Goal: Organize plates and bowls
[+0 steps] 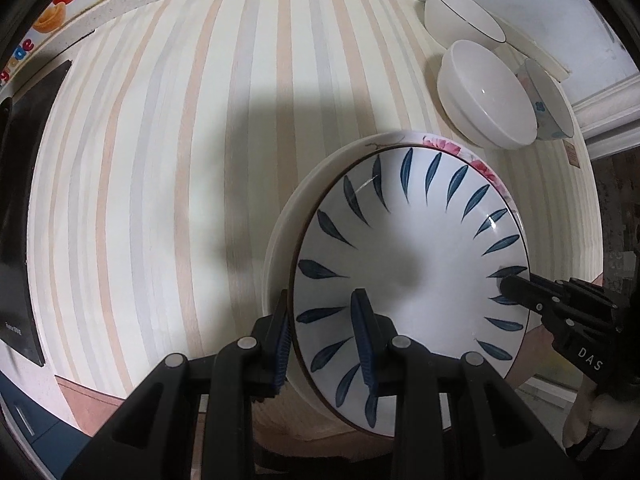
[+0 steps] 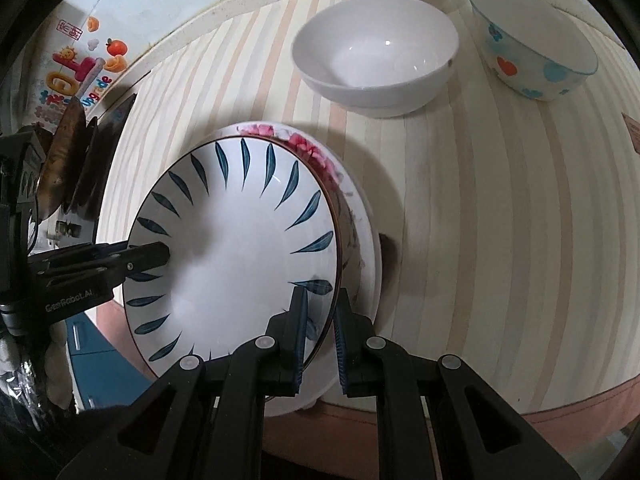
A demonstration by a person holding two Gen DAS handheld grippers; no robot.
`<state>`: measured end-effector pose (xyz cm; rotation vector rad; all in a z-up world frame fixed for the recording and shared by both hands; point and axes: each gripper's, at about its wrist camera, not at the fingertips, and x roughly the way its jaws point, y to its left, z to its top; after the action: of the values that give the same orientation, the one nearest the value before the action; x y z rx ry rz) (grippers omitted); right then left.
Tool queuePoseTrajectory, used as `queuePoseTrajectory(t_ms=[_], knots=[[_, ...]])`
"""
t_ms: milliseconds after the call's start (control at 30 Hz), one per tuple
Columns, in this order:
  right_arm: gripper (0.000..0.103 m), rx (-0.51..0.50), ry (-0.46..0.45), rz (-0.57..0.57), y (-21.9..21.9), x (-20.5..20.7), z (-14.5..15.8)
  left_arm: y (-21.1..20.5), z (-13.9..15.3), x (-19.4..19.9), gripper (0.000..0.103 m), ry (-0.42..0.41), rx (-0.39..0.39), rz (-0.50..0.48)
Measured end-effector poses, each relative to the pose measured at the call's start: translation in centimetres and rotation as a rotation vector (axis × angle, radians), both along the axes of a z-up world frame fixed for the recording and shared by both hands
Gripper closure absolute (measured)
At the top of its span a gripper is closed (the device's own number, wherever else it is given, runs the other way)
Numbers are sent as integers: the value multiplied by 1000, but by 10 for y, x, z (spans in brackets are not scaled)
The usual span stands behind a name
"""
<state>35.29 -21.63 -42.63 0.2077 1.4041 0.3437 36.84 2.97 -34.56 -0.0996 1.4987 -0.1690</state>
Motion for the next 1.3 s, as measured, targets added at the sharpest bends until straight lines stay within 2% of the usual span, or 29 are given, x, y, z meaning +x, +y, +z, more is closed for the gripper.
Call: queuePoseTrajectory(t_ms=[233,467,567,867,967,1133,1300], knots=[[88,-7,1,-12,1,6,2,2,-7,0,77,7,-2,10],[86,38,56,-81,-7,10,1,17,-14,-5,77,61,-97,76],[86,52,88,-101,-12,10,0,19,-14,-7,77,67,-108,86],[86,39,141,-102,-11,11,4,7,-6,-10,77,56,-52,87],[82,28,153,-107,-12,11,10,5,-5,-9,77,56,-40,95],[81,-30,118,-71,-9,10,20,0,1,-10,77,39,1,104],[64,-125,72,-26,3,3,30,-8,14,-22,77,5,86,111]])
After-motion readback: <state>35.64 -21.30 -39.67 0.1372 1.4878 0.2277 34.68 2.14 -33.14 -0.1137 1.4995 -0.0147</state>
